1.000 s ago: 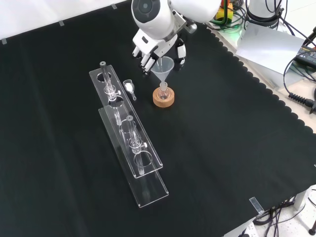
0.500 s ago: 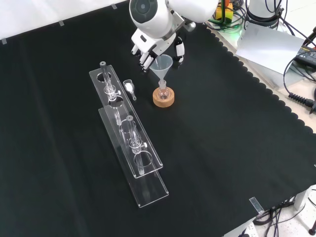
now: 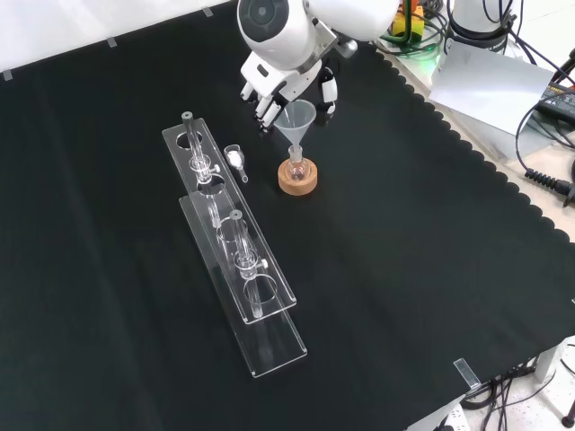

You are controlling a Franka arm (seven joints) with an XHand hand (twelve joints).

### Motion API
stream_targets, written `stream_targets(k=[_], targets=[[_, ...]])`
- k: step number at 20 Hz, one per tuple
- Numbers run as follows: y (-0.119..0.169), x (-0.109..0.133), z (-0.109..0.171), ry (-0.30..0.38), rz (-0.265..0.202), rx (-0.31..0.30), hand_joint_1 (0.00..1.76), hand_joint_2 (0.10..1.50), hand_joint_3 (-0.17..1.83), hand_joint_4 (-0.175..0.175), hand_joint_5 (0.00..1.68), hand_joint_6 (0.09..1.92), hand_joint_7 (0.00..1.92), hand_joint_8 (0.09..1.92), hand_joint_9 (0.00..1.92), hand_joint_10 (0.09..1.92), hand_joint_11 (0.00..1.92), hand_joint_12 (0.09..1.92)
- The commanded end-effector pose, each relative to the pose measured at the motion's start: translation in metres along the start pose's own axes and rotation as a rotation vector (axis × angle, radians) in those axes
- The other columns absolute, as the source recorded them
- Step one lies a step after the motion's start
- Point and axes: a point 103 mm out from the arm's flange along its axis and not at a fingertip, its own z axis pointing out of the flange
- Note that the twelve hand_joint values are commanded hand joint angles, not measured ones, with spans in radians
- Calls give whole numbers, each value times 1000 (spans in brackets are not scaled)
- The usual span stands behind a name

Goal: Place the funnel on the round-bottom flask.

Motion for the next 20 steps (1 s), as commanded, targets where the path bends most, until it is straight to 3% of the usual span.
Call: stream_targets(k=[1, 3, 9, 12, 17, 20], targets=[[1, 2, 0, -3, -2, 11, 847, 656, 716, -31, 510, 709, 618, 794, 968, 690, 455, 1308], [2, 3, 0, -11, 5, 22, 840, 650, 717, -31, 461, 665, 584, 791, 926, 682, 446, 1311], [1, 4, 2, -24, 13, 26, 780, 610, 701, -27, 331, 222, 377, 780, 751, 686, 369, 1354], [0, 3, 2, -15, 15, 46, 732, 600, 663, -19, 275, 102, 256, 745, 650, 675, 302, 1380], [-6, 3, 4, -1, 11, 43, 613, 602, 564, -22, 142, 87, 121, 710, 549, 680, 242, 1407], [-14, 1, 5, 2, 9, 6, 567, 614, 500, -22, 124, 87, 95, 703, 519, 684, 231, 1411]])
